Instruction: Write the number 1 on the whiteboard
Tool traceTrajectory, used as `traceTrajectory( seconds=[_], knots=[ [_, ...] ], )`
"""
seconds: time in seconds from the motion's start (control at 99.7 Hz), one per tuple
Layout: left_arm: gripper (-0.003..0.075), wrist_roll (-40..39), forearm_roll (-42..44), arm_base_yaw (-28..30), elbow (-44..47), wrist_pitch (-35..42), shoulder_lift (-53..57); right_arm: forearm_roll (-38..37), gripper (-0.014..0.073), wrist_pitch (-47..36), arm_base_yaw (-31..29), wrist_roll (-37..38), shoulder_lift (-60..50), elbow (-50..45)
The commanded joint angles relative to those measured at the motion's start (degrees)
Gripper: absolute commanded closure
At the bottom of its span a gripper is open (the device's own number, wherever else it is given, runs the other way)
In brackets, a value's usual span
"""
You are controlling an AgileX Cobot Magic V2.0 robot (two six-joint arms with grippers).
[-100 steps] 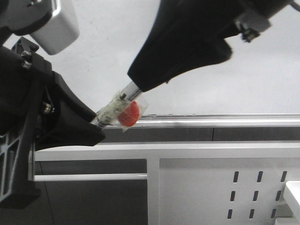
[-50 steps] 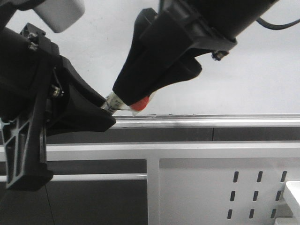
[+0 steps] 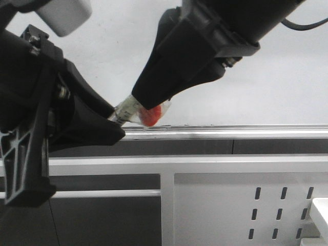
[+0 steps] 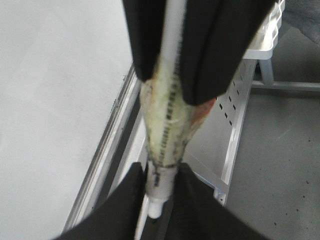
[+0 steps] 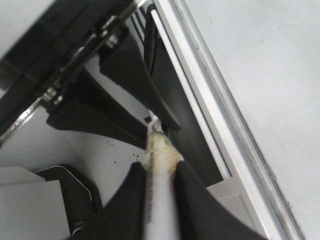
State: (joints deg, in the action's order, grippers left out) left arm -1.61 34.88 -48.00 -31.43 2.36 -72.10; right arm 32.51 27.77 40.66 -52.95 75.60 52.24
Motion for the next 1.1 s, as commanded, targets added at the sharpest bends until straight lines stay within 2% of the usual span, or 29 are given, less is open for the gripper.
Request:
traceTrajectory(
  seconds=[0.0, 0.05, 0.1, 0.271, 0.351, 0.421, 0.431, 0.491, 0.542, 0.692, 0.762, 0.862, 0.973, 1.093],
  knots=[
    [0.0374, -0.4, -1.9, -0.4, -1.8, 3.7, 2.9, -0.1, 0.0663, -2.2, -0.1, -0.3, -1.4, 2.0],
    [0.0289, -0.4, -2.9, -0.4, -1.8, 3.2, 4.0, 0.9, 0.0663, -2.7, -0.2, 0.4, -1.5, 2.0],
    [0.0262, -0.5, -4.5, -0.4, -1.8, 2.1, 5.0, 1.3, 0.0663, -3.4, -0.3, 0.5, -1.6, 2.0],
    [0.0299, -0.6, -15.5, -0.4, -1.8, -1.4, 11.2, 1.4, 0.0662, -5.2, -0.3, 1.3, -3.2, 1.7],
    [0.0343, -0.6, -21.0, -0.4, -1.4, -1.2, 15.4, 1.4, 0.0662, -9.6, -0.3, 3.2, -6.1, 0.2],
    [0.0438, -0.6, -23.1, -0.4, -0.4, 0.1, 19.5, 1.5, 0.0662, -14.2, -0.3, 4.2, -9.7, -2.6],
    [0.0479, -0.6, -23.3, -0.3, 0.0, 0.5, 20.7, 1.6, 0.0662, -15.1, -0.3, 4.2, -10.5, -3.3],
    [0.0595, -0.6, -24.0, 0.0, 1.2, 2.4, 23.3, 2.3, 0.0662, -17.8, -0.3, 4.2, -13.8, -6.2],
    [0.0745, -0.6, -24.5, 0.9, 2.7, 4.2, 25.8, 3.6, 0.0662, -19.7, -0.3, 4.2, -16.9, -8.9],
    [0.0740, -0.6, -34.9, 6.8, 6.9, 11.5, 30.4, 8.2, 0.0662, -24.7, -0.3, 4.2, -27.0, -16.7],
    [0.0740, -0.6, -41.2, 10.2, 9.8, 17.5, 31.0, 10.2, 0.0662, -26.1, -0.3, 4.2, -31.0, -19.4],
    [0.0740, -0.8, -45.4, 13.9, 13.8, 24.7, 30.4, 11.5, 0.0662, -25.9, -0.3, 4.2, -34.2, -21.6],
    [0.0740, -0.8, -51.9, 14.8, 17.3, 30.1, 29.5, 11.7, 0.0662, -26.4, -0.3, 4.2, -34.5, -22.5],
    [0.0740, -0.8, -52.5, 14.8, 18.9, 33.6, 29.4, 11.7, 0.0663, -30.4, -0.3, 4.2, -32.6, -22.5]
  ],
)
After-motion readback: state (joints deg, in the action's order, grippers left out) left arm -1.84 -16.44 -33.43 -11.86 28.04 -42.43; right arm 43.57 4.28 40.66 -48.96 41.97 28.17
